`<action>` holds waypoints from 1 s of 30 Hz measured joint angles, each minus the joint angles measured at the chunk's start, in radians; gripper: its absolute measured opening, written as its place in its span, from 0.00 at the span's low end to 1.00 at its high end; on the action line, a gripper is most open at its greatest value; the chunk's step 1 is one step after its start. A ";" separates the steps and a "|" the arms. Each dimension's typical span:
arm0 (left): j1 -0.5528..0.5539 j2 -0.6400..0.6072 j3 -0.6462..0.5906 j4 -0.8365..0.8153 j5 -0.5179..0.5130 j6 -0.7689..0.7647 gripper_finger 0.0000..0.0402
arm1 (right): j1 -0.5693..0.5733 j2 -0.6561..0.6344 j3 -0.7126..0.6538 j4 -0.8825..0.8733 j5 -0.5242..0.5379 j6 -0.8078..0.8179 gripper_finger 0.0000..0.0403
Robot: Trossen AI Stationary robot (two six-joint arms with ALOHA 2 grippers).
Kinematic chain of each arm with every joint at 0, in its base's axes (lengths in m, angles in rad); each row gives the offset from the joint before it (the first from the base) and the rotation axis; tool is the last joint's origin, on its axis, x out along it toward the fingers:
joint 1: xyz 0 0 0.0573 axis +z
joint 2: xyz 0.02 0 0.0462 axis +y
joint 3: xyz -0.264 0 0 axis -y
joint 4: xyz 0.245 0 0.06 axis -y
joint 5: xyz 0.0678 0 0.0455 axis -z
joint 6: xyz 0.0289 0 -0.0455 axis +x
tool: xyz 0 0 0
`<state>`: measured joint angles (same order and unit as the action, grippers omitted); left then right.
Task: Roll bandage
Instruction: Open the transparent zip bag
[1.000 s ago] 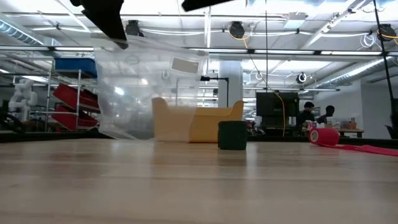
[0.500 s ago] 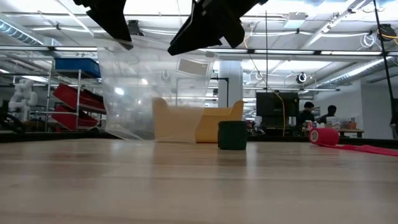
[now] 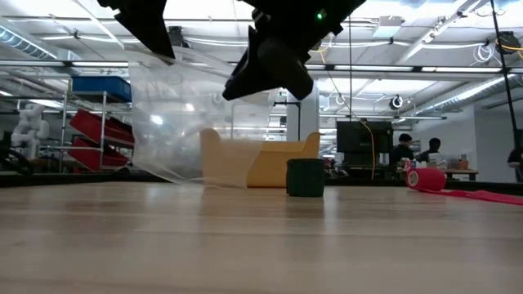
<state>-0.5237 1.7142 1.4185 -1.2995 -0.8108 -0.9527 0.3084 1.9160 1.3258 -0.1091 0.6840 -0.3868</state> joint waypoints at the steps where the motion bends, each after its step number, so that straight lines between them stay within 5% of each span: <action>1: 0.000 0.000 0.000 0.000 0.000 0.000 0.00 | 0.000 0.000 0.000 0.003 0.001 0.000 0.19; 9: 0.000 0.000 0.000 0.034 0.006 0.020 0.03 | 0.007 -0.005 0.000 0.001 0.001 -0.021 0.01; 17: -0.005 0.000 0.000 0.222 -0.001 0.262 0.23 | 0.007 -0.005 0.000 -0.007 -0.004 -0.030 0.00; 30: 0.013 0.000 -0.001 0.313 0.013 0.334 0.25 | 0.008 -0.005 0.000 -0.037 -0.005 -0.024 0.00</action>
<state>-0.5108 1.7142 1.4171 -0.9869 -0.7978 -0.6189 0.3168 1.9113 1.3258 -0.1463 0.6788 -0.4107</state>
